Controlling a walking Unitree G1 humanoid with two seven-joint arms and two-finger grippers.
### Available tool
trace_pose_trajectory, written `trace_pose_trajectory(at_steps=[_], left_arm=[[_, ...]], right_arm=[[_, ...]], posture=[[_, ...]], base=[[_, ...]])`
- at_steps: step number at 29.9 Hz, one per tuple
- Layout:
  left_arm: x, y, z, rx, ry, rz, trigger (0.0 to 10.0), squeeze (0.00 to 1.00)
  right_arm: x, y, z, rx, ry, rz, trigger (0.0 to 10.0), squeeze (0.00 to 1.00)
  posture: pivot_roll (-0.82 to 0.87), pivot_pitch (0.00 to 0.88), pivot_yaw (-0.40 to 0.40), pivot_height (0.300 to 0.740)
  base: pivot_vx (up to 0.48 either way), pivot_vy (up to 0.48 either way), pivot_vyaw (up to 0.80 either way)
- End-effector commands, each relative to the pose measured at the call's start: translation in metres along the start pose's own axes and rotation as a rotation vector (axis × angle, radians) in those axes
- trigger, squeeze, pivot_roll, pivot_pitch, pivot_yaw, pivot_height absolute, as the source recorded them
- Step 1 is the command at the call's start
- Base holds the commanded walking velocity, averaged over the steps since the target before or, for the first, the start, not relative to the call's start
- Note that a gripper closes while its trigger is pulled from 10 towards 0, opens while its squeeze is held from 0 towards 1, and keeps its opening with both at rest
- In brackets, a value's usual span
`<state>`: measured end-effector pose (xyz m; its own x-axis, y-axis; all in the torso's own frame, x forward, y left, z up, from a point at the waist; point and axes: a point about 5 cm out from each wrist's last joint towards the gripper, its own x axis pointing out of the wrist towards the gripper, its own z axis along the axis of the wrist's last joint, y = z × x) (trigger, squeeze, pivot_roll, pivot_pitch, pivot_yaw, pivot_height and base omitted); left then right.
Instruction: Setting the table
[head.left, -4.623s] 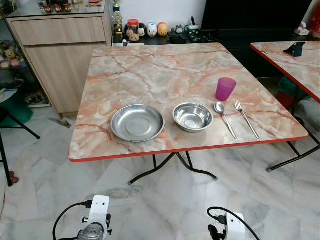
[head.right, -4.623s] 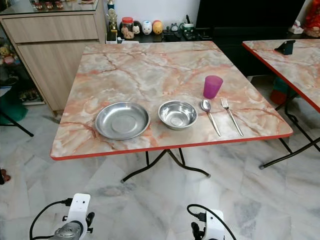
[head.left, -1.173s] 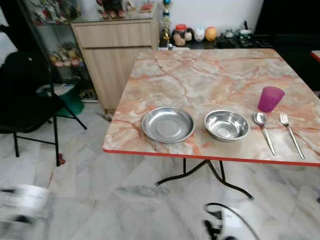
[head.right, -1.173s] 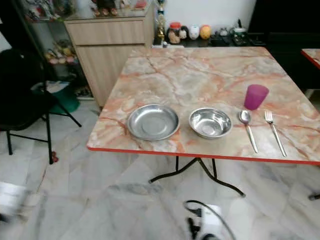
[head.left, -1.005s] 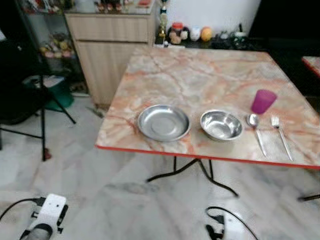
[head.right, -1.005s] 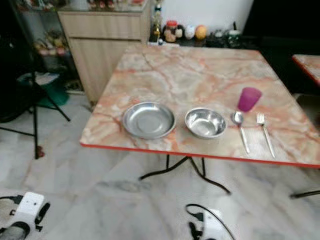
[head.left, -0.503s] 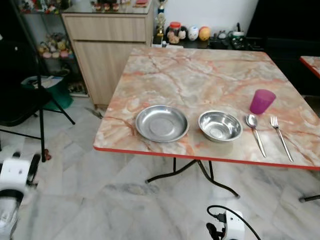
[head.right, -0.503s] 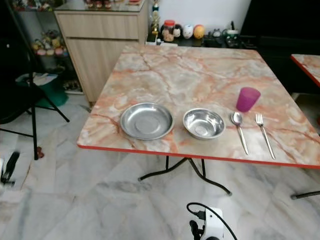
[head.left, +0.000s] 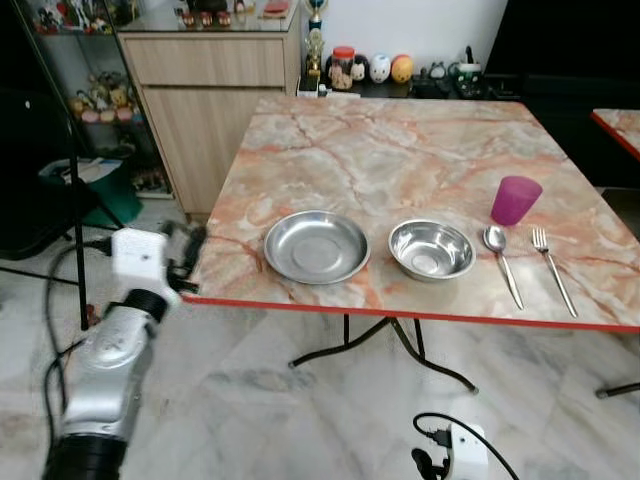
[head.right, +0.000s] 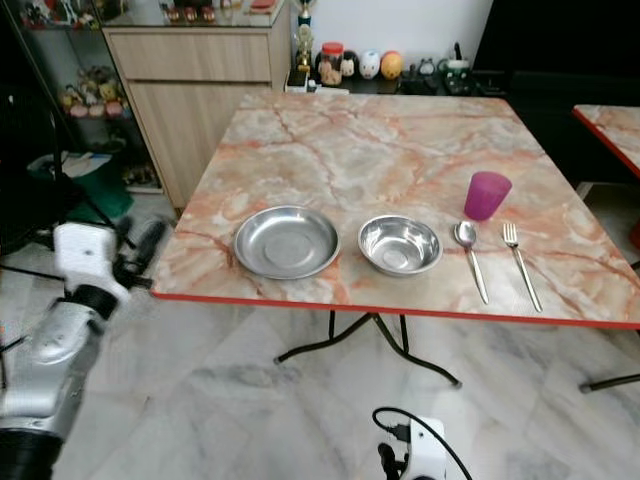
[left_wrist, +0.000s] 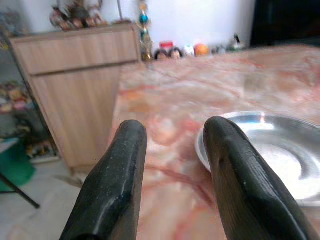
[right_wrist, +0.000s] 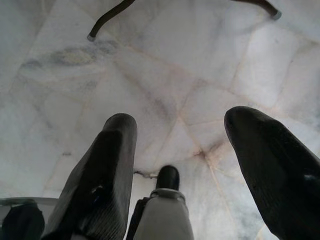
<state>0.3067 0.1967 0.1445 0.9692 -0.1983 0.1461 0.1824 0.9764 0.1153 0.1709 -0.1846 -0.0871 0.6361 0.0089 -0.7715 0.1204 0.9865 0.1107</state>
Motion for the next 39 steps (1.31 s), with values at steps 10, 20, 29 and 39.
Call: trace_pose_trajectory(at_steps=[10, 20, 29, 39], left_arm=[[-0.006, -0.014, -0.019, 0.009, 0.072, -0.022, 10.0, 0.00], [-0.005, -0.019, -0.019, -0.056, 0.066, -0.012, 10.0, 0.00], [-0.006, -0.015, -0.017, -0.056, 0.062, -0.007, 10.0, 0.00], [-0.006, -0.011, -0.017, -0.048, 0.071, -0.006, 10.0, 0.00]], right_arm=[[-0.002, -0.002, -0.006, 0.017, 0.007, -0.009, 10.0, 0.00], [-0.003, -0.003, -0.006, 0.011, 0.004, -0.001, 10.0, 0.00], [-0.002, -0.003, -0.006, 0.016, 0.018, -0.020, 10.0, 0.00], [-0.001, -0.003, -0.005, 0.019, 0.014, -0.019, 10.0, 0.00]], posture=[[0.04, 0.000, -0.009, 0.740], [0.04, 0.000, -0.013, 0.740], [0.05, 0.000, -0.013, 0.740], [0.05, 0.000, -0.013, 0.740]], base=[[0.000, 0.000, 0.00], [0.000, 0.000, 0.00], [0.000, 0.000, 0.00], [0.100, 0.000, -0.27]])
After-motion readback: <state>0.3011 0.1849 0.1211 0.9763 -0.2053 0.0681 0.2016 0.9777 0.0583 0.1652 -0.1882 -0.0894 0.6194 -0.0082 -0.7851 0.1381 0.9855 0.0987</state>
